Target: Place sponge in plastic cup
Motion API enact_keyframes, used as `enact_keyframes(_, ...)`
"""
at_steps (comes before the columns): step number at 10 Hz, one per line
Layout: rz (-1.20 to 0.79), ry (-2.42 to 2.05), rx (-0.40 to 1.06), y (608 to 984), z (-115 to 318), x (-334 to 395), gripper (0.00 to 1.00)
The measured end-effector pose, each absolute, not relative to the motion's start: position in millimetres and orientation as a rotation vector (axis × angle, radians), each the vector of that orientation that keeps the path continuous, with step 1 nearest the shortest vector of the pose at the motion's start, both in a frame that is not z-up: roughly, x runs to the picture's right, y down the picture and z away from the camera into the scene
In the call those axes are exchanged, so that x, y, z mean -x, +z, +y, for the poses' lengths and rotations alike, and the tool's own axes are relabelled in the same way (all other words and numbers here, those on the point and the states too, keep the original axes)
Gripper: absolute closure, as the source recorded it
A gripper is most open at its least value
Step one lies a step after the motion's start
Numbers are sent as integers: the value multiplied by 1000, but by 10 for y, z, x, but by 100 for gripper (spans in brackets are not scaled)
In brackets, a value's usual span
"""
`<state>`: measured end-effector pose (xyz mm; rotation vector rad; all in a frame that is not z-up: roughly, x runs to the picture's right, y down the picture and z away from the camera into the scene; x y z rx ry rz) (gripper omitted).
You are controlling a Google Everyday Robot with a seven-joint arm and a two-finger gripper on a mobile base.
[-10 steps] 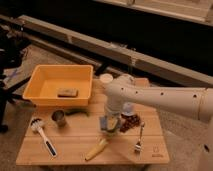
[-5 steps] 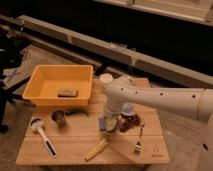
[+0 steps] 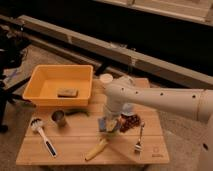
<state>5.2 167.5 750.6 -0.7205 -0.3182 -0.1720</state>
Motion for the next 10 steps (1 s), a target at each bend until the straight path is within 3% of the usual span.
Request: enact_keyframes(10,-293,-124,679,7308,1476,-575,20)
